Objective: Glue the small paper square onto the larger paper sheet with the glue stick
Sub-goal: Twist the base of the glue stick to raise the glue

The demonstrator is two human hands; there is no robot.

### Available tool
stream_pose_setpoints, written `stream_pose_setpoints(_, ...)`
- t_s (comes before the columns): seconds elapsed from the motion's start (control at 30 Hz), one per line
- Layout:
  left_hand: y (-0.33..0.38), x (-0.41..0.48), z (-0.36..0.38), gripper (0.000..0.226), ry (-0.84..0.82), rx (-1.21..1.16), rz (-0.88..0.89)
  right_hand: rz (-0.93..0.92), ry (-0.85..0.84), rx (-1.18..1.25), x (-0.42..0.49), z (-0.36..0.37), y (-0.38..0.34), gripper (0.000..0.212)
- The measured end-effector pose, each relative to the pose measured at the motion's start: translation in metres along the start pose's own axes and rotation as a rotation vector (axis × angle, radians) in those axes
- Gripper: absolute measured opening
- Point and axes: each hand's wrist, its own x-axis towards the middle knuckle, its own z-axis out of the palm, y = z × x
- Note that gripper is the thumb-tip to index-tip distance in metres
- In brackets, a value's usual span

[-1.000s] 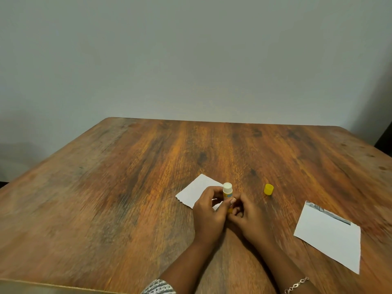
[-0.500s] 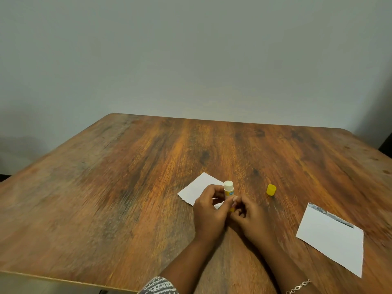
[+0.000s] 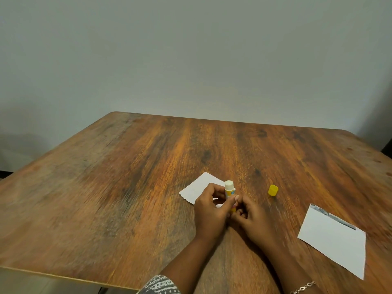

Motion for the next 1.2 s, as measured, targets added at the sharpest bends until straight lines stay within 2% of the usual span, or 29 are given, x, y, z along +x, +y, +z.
stream_pose_setpoints(0.23, 0.0026, 0.0002, -0.0005, 0.014, -0.001, -0.019, -0.013, -0.017, -0.123, 0.123, -0.0031, -0.0096, -0.0046, 0.017)
stream_pose_setpoints(0.37, 0.0029, 0.0009, -0.0019, 0.021, 0.011, -0.023, -0.015, -0.039, -0.095, -0.014, -0.0025, -0.0046, -0.0028, 0.024)
stream_pose_setpoints(0.47, 0.0020, 0.0002, -0.0007, 0.021, -0.004, -0.026, -0.025, -0.026, -0.040, -0.060, -0.0012, -0.0021, -0.0003, 0.016)
stream_pose_setpoints(0.6, 0.0029, 0.0007, 0.0001, 0.015, -0.021, -0.064, -0.045, -0.016, -0.092, 0.070, -0.0009, -0.0062, -0.0021, 0.007)
stream_pose_setpoints(0.7, 0.0037, 0.0016, -0.0010, 0.014, -0.001, -0.119, -0.060, -0.007, -0.144, 0.061, -0.0021, -0.0083, -0.0034, 0.015)
stream_pose_setpoints(0.83, 0.0001, 0.0019, -0.0022, 0.018, 0.016, -0.111, -0.064, 0.006, -0.090, 0.059, -0.0030, -0.0052, -0.0063, 0.020)
stream_pose_setpoints(1.03, 0.0016, 0.0024, -0.0019, 0.023, 0.004, -0.126, -0.083, 0.010, -0.068, 0.068, -0.0012, -0.0038, -0.0046, 0.003)
stream_pose_setpoints(1.13, 0.0038, 0.0042, -0.0031, 0.025, 0.005, -0.168, -0.098, 0.002, -0.099, 0.143, -0.0026, -0.0061, -0.0066, 0.014)
stream_pose_setpoints(1.2, 0.0035, 0.0046, -0.0034, 0.023, 0.010, -0.183, -0.100, -0.015, -0.108, 0.143, -0.0030, -0.0056, -0.0095, 0.014)
